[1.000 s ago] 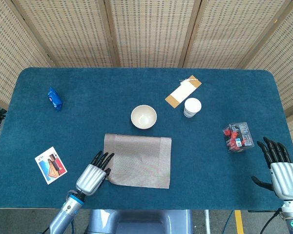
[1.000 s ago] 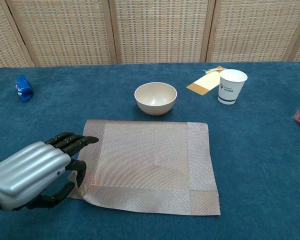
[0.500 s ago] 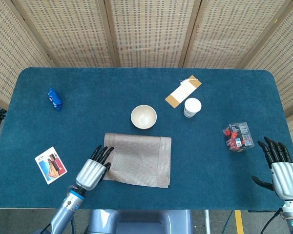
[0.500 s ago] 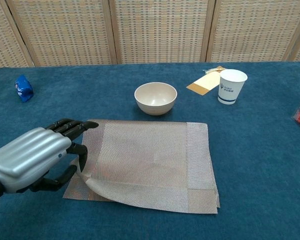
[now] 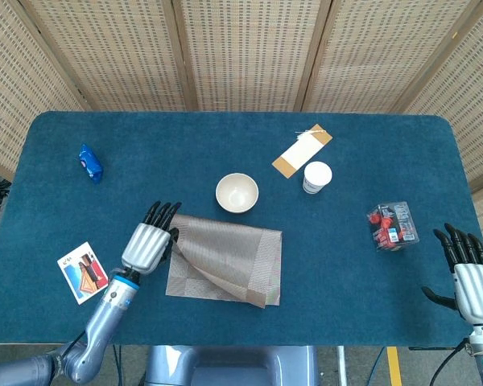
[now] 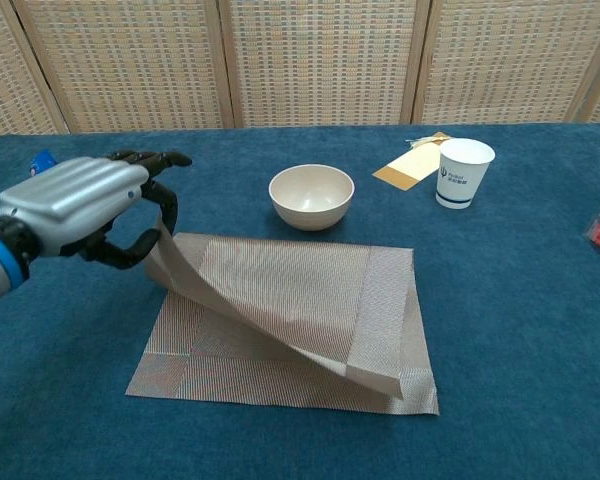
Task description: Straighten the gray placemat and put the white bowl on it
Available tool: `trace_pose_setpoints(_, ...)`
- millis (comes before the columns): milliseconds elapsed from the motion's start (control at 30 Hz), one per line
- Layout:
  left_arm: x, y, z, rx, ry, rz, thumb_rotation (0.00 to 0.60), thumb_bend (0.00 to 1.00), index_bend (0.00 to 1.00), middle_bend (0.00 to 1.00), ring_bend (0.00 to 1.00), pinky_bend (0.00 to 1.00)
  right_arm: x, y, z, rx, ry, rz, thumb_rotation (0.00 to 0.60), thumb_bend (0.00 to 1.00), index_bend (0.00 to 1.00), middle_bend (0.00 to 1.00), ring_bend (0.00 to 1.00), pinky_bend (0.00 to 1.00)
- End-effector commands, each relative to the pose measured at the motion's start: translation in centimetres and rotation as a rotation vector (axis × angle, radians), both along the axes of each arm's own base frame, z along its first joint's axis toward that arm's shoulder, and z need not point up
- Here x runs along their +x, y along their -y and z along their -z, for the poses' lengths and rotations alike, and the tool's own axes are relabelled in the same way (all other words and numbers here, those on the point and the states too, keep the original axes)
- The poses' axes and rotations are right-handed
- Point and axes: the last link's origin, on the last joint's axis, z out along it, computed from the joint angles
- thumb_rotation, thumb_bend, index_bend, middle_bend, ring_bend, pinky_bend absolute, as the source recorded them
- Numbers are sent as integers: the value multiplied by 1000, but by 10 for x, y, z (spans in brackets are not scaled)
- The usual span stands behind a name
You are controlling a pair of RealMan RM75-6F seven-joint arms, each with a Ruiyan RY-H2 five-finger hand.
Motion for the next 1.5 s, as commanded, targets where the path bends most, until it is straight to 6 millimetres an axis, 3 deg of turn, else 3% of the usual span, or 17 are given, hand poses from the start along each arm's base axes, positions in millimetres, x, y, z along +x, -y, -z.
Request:
trace_pose_setpoints(33,16,-25,-10,1,-7,-3,600,592,823,0,0,0,-2,2,0,-4,-5,8,600,44,100,0,0,0)
trace_pose_setpoints(267,36,-58,-20,31,-32,-8,600,592,826,0,0,0,-4,3,-3,-21,-11,18,600,44,100,0,0,0)
trace_pose_setpoints(400,49,-87,-28,93,-61,-16,600,592,829,0,0,0,-6,3,-5,-34,-14,26,600,44,100,0,0,0)
trace_pose_setpoints(667,53,-131,-36,159,-76,-98,600,592,832,0,0,0,-8,6,-6,-30,-4,39,600,44,101,0,0,0)
trace_pose_setpoints(967,46,-161,-38,202,-148,-149,600,584,814,0,0,0,-11,8,-4,-22,-11,49,600,43,101,0,0,0)
trace_pose_setpoints(1033,43,-169,-38,209,-164,-175,600,536,700,0,0,0,-13,9,-3,-20,-14,56,600,43,101,0,0,0)
trace_pose_setpoints(1100,40,-174,-37,206,-167,-198,600,380,386,0,0,0,-14,10,-1,-16,-18,61,600,43,101,0,0,0)
trace_pose_setpoints(1200,33,-176,-37,194,-154,-230,600,218,47,0,0,0,-16,11,1,-8,-23,71,600,44,101,0,0,0)
trace_pose_setpoints(1333,24,-173,-47,212,-98,-228,600,158,0,0,0,0,-17,11,3,-3,-29,77,600,44,102,0,0,0)
trace_pose_setpoints(1500,-1,-150,-75,249,-49,-186,600,125,0,0,0,0,-15,10,9,14,-39,67,600,44,101,0,0,0)
